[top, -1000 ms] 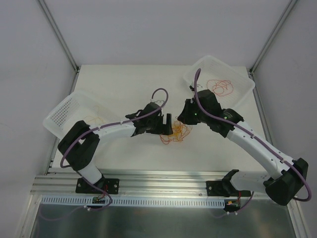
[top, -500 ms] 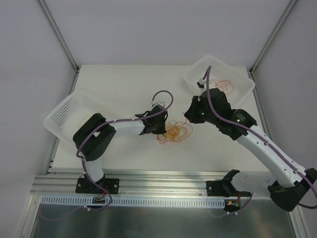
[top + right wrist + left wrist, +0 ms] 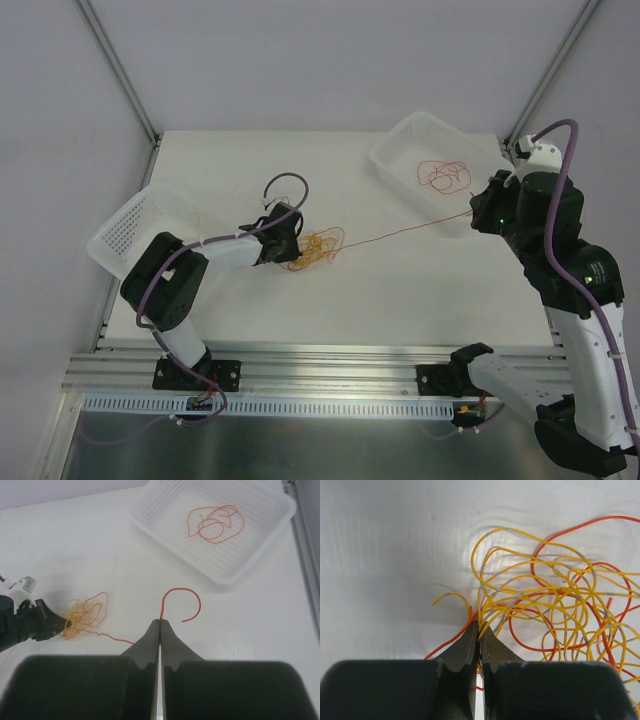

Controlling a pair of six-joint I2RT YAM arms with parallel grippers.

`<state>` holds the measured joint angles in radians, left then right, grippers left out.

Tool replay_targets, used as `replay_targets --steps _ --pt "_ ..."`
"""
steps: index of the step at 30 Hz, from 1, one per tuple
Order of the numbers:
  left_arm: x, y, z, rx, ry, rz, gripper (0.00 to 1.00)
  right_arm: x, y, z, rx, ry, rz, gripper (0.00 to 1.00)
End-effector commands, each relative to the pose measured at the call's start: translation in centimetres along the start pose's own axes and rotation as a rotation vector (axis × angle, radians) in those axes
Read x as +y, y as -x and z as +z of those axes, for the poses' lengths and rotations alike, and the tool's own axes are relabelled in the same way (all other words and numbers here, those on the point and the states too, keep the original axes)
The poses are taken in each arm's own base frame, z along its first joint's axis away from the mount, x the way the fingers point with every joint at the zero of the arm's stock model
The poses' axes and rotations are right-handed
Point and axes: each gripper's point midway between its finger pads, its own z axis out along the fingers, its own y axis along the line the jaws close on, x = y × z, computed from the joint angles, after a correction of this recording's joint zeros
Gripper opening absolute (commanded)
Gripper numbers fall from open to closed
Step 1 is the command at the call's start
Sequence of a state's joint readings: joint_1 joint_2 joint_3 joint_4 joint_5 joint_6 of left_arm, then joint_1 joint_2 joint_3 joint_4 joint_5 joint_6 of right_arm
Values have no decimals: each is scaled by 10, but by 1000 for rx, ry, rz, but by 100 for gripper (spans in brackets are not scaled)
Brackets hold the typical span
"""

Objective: Untangle the cables

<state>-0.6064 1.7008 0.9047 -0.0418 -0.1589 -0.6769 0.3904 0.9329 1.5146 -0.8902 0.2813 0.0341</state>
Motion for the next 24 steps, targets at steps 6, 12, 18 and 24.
replay_targets --steps 6,12,18,24 --pt "68 -19 -6 61 226 53 0 -45 54 -46 -172 -176 -55 1" --pt "79 -17 -6 75 268 64 0 -74 90 -86 -311 -315 -67 1" --pt "82 -8 -5 79 287 67 0 -77 84 -82 -307 -332 -68 1" --pt "62 2 -18 66 194 77 0 -71 -34 7 46 -311 -52 1"
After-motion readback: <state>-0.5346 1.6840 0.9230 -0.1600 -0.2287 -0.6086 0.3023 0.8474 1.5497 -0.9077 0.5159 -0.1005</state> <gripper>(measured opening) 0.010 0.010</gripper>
